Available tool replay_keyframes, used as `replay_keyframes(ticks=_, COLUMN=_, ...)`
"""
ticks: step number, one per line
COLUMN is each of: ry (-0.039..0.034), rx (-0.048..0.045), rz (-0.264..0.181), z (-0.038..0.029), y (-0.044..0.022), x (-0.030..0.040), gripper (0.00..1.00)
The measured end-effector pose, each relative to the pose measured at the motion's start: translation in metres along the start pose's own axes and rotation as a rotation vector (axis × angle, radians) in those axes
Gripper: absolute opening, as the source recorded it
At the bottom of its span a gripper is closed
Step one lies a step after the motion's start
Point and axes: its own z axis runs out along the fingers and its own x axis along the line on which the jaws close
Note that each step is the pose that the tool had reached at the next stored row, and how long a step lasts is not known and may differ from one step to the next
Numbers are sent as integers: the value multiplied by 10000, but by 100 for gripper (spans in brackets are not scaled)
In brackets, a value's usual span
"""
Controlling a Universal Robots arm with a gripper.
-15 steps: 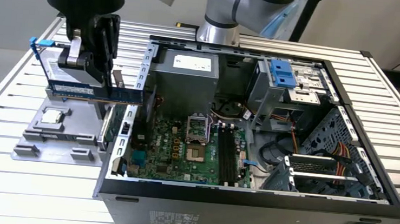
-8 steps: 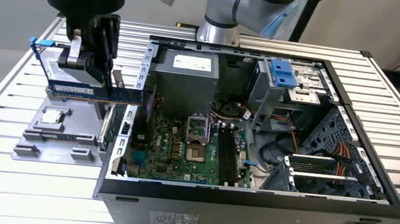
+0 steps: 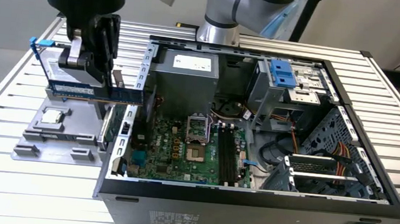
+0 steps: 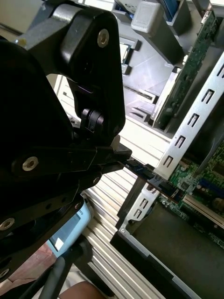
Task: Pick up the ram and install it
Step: 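Pick up the ram and move it above insertion slot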
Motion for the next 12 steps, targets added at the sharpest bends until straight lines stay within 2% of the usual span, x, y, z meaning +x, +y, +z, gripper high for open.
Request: replay_keyframes(ticks=12, ry=-1, rx=1, rz=1, z=0, y=-10, x=0, gripper=0)
